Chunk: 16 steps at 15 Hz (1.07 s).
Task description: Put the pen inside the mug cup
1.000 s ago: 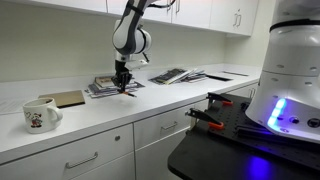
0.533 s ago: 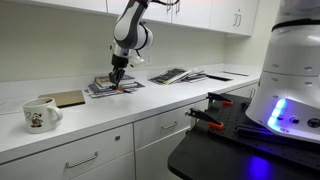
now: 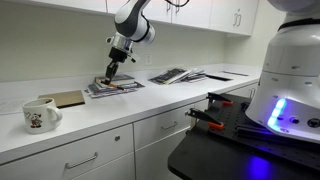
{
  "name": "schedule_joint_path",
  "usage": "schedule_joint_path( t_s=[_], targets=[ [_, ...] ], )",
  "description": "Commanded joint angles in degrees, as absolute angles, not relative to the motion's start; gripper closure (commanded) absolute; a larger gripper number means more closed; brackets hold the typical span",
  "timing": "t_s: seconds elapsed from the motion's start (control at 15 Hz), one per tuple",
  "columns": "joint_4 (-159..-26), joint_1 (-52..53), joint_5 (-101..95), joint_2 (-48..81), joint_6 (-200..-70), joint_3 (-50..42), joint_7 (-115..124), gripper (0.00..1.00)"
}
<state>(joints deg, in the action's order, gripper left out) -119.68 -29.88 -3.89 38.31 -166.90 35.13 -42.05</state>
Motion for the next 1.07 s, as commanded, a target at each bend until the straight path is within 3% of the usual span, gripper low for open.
schedule_joint_path(
  t_s=[0.0,0.2,0.27,0.6,1.0],
  targets=[
    [-119.57,-29.31,-3.02,38.4,-166.96,34.71,-42.82,0.81],
    [-119.56,-29.31,-3.05,38.63,-166.96,34.96,-42.82,0.81],
    [-119.13,-30.74,-2.86,40.34,-168.82,36.8,-44.65,0.95],
    [-116.4,-37.82,-5.83,50.06,-175.67,47.56,-50.39,0.95],
    [-113.41,-45.47,-13.6,64.89,-172.1,60.52,-57.6,0.95]
  ],
)
